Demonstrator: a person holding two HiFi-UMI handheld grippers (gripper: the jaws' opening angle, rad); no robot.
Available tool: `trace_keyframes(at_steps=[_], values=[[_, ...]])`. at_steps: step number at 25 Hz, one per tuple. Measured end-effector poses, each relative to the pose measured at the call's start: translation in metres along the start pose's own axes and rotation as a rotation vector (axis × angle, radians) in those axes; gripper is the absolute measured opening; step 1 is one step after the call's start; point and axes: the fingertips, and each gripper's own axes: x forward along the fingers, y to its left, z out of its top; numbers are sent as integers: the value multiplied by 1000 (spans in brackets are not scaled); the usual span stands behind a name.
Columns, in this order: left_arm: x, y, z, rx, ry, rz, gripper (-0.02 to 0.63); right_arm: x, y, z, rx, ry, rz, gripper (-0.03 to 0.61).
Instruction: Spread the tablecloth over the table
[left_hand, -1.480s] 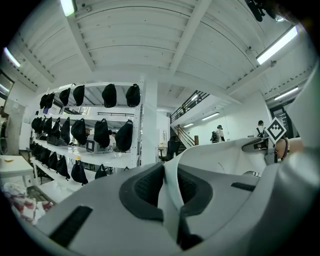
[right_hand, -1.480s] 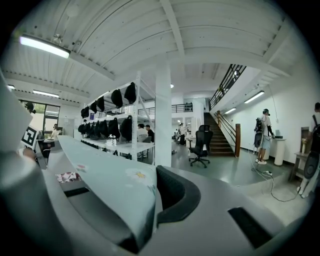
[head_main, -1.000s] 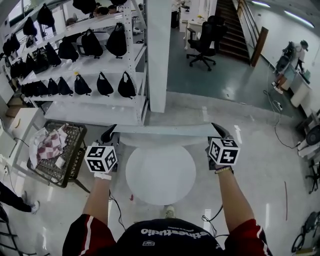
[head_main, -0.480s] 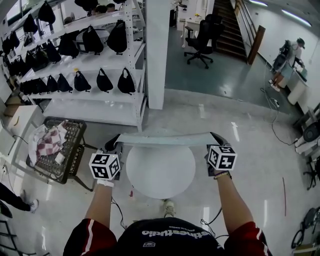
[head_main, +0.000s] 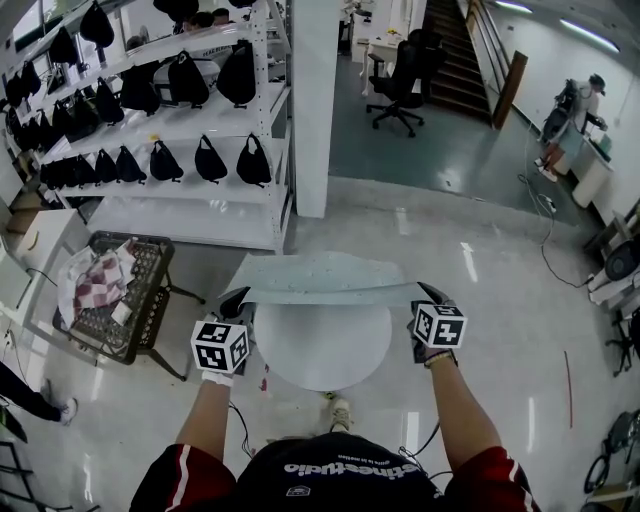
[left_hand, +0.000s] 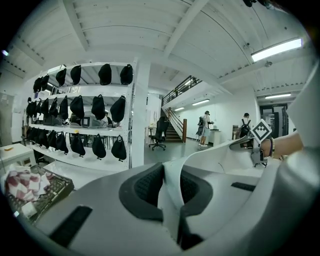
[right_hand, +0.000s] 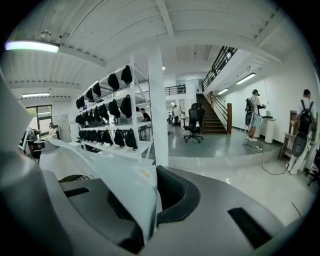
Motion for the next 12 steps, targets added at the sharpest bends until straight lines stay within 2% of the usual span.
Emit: trace_keyframes(at_steps=[7,12], values=[[-8,-11,-31,13,48,-23,28,-7,-2,-37,4,58,-25,29],[-14,-15,-56,-9,93,-38,28,-12,0,-61,-1,99,-33,29]])
